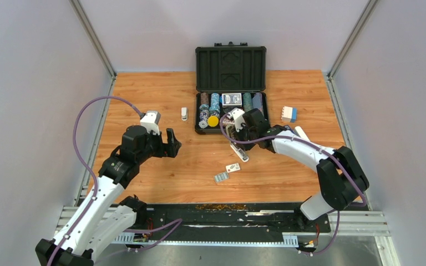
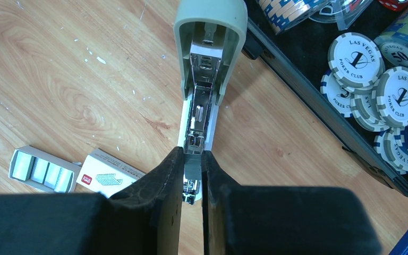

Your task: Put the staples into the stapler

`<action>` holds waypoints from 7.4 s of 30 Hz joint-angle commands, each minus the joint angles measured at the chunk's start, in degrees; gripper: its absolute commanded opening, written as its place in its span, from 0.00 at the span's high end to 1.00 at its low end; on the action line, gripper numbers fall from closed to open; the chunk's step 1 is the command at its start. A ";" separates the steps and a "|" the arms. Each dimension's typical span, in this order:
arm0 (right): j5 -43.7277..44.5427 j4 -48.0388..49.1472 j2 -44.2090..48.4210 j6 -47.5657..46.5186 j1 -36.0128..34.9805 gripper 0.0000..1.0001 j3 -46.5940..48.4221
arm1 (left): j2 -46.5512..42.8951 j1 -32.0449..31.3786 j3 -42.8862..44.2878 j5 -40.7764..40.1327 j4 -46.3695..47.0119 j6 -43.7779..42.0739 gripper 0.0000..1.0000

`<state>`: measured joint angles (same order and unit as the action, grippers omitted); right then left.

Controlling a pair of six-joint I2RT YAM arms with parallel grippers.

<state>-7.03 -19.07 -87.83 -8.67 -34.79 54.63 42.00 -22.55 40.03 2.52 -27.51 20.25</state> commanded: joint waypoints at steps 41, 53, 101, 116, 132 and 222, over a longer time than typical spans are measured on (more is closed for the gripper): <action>-2.44 -0.49 0.53 1.37 0.24 0.96 0.30 | -0.72 -0.53 -0.22 0.22 1.92 -0.77 0.00; -2.94 -0.19 -1.68 1.11 0.64 0.97 0.03 | -0.87 -0.57 -0.30 0.37 1.97 -0.74 0.00; -3.40 1.48 -0.72 3.21 1.28 0.94 -4.71 | -1.57 -1.19 -0.28 0.55 1.93 -0.83 0.00; -2.18 2.98 9.59 8.29 1.12 0.51 -8.40 | -0.21 -1.27 -0.41 1.38 2.33 -0.27 0.00; 2.24 9.84 4.57 9.75 -1.15 0.54 -12.33 | 13.22 -1.36 2.57 8.32 11.44 13.95 0.00; -0.75 37.52 9.12 10.02 -4.59 0.71 -27.57 | 43.55 -35.90 7.11 -9.73 38.09 26.26 0.27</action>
<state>-8.45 16.03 -80.38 -0.32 -38.57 26.17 90.24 -54.76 46.52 -8.95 13.28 45.23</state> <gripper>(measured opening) 0.258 0.689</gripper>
